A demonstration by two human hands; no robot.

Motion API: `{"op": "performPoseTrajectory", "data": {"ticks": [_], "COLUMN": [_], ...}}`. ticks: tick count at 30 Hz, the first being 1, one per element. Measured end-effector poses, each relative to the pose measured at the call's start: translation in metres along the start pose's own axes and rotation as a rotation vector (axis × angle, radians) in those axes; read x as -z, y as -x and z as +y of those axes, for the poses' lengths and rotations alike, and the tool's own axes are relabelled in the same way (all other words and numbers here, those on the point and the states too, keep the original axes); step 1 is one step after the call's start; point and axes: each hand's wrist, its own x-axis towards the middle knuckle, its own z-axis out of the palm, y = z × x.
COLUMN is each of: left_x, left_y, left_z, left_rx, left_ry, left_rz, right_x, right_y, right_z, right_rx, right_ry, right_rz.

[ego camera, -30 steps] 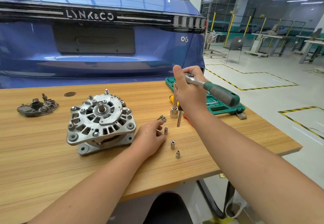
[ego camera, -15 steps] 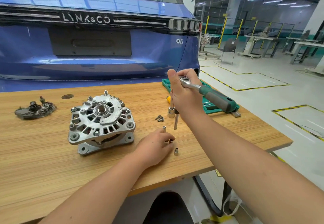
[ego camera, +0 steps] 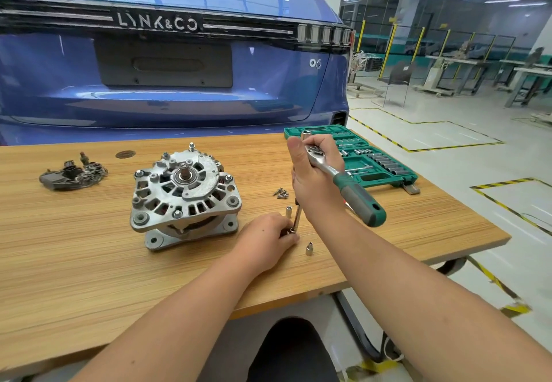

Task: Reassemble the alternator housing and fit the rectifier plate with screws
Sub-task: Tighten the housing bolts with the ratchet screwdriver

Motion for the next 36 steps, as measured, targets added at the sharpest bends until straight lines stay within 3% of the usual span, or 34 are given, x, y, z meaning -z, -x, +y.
{"op": "performPoseTrajectory", "data": {"ticks": [18, 23, 25, 29, 36], "left_x": [0.002, 0.007, 0.005, -0.002, -0.015], "left_y": [0.002, 0.014, 0.024, 0.026, 0.011], "left_z": [0.004, 0.008, 0.008, 0.021, 0.028], "left_rx": [0.028, 0.134, 0.097, 0.004, -0.043], "left_ry": [0.048, 0.250, 0.286, 0.046, -0.201], "left_rz": [-0.015, 0.214, 0.151, -0.077, -0.080], "right_x": [-0.003, 0.001, 0.005, 0.006, 0.012], "right_y": [-0.004, -0.009, -0.016, -0.030, -0.035], "right_z": [0.012, 0.009, 0.005, -0.009, -0.002], "right_rx": [-0.044, -0.039, -0.023, -0.023, -0.045], "right_ry": [0.028, 0.039, 0.017, -0.076, -0.099], "right_rz": [-0.170, -0.162, -0.121, -0.051, -0.024]}}
